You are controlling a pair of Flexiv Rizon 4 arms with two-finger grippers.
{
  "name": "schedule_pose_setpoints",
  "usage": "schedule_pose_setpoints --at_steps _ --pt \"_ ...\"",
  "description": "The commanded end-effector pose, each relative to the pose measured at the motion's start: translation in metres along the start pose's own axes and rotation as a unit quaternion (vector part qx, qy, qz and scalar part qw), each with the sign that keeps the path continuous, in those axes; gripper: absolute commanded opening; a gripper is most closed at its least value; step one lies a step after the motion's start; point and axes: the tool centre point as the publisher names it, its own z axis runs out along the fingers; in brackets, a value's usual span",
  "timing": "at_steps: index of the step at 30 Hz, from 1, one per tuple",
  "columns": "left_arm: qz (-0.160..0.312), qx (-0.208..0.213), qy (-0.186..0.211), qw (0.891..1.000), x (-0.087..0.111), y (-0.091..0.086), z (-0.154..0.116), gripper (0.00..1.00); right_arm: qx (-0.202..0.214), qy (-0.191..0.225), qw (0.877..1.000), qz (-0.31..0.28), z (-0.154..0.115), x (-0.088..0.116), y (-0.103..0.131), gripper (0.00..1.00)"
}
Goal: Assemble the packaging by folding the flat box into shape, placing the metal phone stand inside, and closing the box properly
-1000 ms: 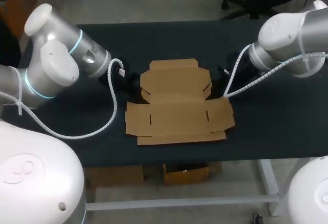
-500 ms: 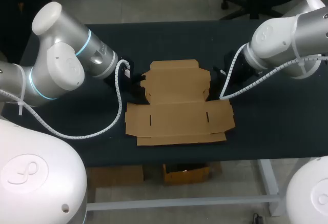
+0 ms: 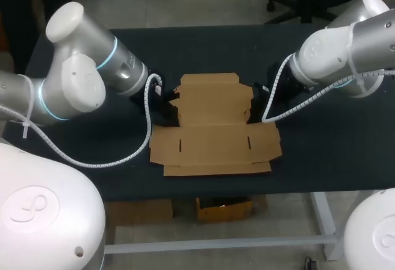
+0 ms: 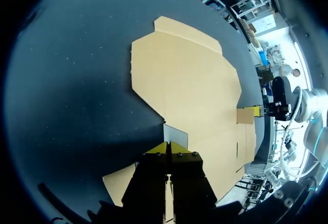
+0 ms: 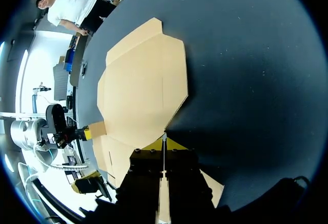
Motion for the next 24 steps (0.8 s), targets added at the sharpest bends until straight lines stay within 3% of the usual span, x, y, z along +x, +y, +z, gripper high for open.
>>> schedule_pose_setpoints --at_steps 1,24 --pt "-0.001 -0.002 -0.008 1.0 0.004 -0.0006 0.0023 0.0 -0.001 -0.001 1.0 0.001 0.001 0.0004 -0.0003 0.0" --pt "0.007 -0.008 -0.012 1.0 0.0136 0.0029 0.0067 0.0 -0.001 -0.004 1.0 0.006 0.0049 -0.0003 -0.0033 0.0"
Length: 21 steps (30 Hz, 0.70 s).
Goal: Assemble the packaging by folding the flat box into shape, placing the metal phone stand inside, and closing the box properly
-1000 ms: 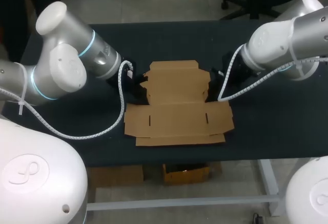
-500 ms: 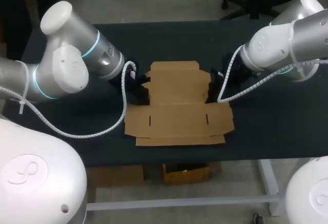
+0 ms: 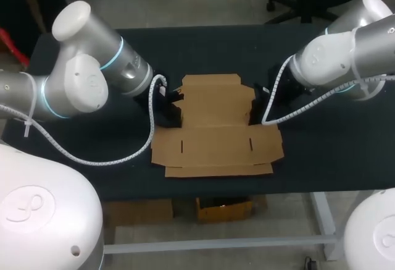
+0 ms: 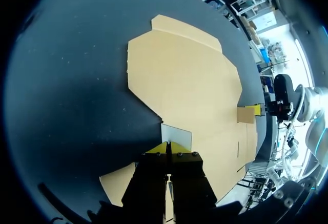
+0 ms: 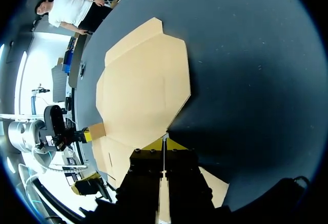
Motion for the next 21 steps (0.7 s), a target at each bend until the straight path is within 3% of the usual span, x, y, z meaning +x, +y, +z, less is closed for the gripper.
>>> schedule_pose_setpoints --at_steps 1,21 --pt "0.0 -0.003 -0.006 1.0 0.0041 -0.0014 0.0027 0.0 0.004 0.002 1.0 0.0 0.0054 0.0009 0.0015 0.0" --pt "0.004 -0.009 -0.008 1.0 0.0067 0.0007 0.0063 0.0 0.015 0.006 1.0 -0.004 0.0152 0.0033 0.0018 0.0"
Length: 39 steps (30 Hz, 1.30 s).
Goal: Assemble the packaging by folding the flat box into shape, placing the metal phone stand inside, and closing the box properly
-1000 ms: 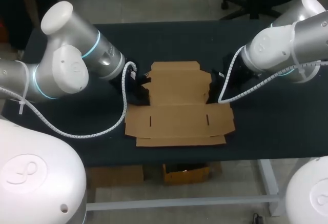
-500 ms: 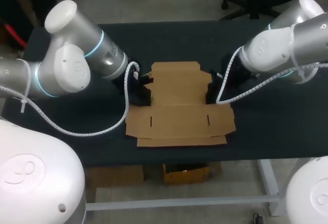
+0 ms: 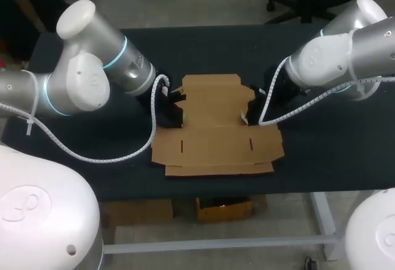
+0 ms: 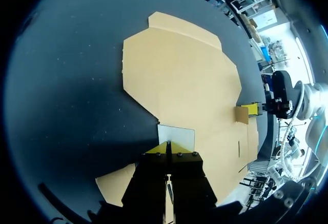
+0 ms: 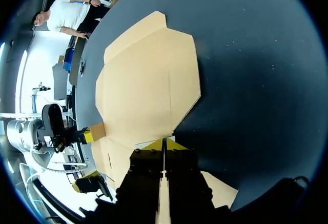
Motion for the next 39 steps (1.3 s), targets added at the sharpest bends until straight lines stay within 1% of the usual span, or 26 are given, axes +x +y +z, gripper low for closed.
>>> schedule_pose_setpoints --at_steps 1,20,39 --pt "0.001 -0.001 -0.005 1.0 0.005 0.0 0.002 0.0 0.003 0.0 1.0 -0.001 0.003 0.001 0.001 0.0" --pt "0.019 -0.01 -0.004 1.0 0.015 0.005 0.008 0.0 0.001 -0.01 1.0 -0.003 0.004 0.006 0.001 0.0" --pt "0.018 -0.019 -0.009 1.0 0.015 0.001 0.02 0.0 0.016 -0.03 0.999 -0.003 0.017 0.006 0.001 0.0"
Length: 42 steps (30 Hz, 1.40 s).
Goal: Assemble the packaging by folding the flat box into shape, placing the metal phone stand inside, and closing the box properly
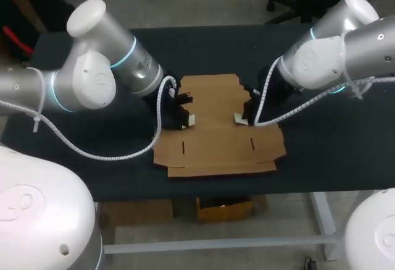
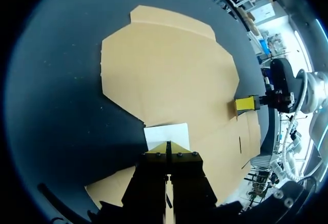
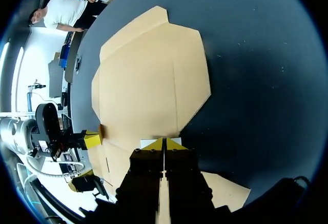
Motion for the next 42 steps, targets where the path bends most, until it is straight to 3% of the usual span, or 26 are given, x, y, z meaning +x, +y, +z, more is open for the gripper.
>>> schedule_pose_setpoints --at_steps 1,21,32,42 --pt "-0.001 -0.002 -0.006 1.0 0.002 -0.005 0.008 0.0 0.005 -0.007 1.0 0.001 0.007 0.001 0.002 0.0" --pt "-0.018 -0.013 -0.019 1.0 -0.004 -0.008 0.019 0.0 0.014 -0.035 0.999 0.013 0.016 -0.002 0.001 0.0" --pt "-0.009 0.018 -0.021 1.0 0.001 -0.005 -0.007 0.0 -0.033 -0.021 0.999 0.011 -0.021 0.0 0.001 0.0" --pt "-0.02 0.05 -0.01 0.999 -0.008 0.0 -0.04 0.0 -0.064 0.016 0.997 0.029 -0.049 -0.017 0.001 0.0"
